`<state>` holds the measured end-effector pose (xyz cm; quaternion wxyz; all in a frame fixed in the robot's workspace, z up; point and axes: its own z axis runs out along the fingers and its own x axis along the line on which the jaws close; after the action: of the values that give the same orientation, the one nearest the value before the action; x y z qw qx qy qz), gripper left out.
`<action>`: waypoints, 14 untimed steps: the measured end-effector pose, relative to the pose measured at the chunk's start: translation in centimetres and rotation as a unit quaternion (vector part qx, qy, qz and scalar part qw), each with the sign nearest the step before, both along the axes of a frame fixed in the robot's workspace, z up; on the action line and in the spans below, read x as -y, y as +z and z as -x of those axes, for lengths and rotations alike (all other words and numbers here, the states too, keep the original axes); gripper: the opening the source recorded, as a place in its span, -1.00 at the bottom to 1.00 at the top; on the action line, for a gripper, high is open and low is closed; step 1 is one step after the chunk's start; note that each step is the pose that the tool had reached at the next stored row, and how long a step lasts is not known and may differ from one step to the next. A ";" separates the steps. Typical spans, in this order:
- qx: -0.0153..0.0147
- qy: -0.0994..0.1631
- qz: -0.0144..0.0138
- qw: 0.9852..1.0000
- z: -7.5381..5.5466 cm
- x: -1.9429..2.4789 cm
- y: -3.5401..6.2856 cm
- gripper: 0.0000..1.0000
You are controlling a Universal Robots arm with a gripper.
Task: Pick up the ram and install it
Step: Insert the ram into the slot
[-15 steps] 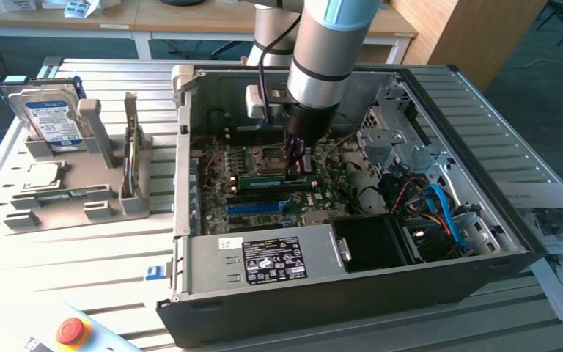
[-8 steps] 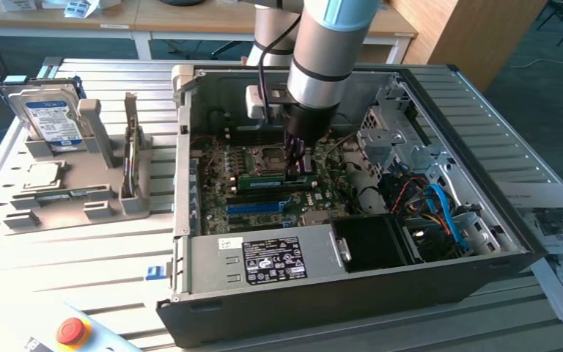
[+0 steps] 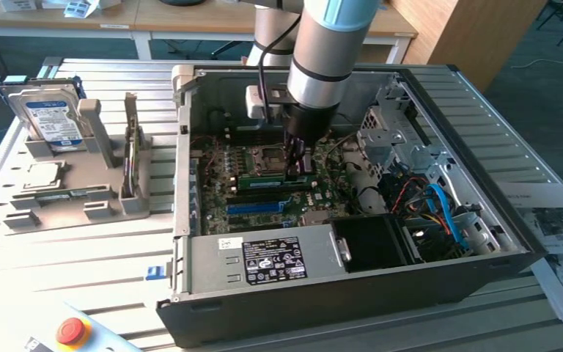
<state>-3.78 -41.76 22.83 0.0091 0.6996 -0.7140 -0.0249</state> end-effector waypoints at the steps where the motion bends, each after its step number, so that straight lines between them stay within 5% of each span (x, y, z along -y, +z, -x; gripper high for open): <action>1: 0.000 0.000 0.000 1.000 0.0 0.00 0.00 -0.76; 14: 0.000 0.000 0.000 1.000 0.0 -0.01 0.64 -0.76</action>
<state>-3.77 -41.75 23.47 0.0091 0.6996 -0.7140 -0.0251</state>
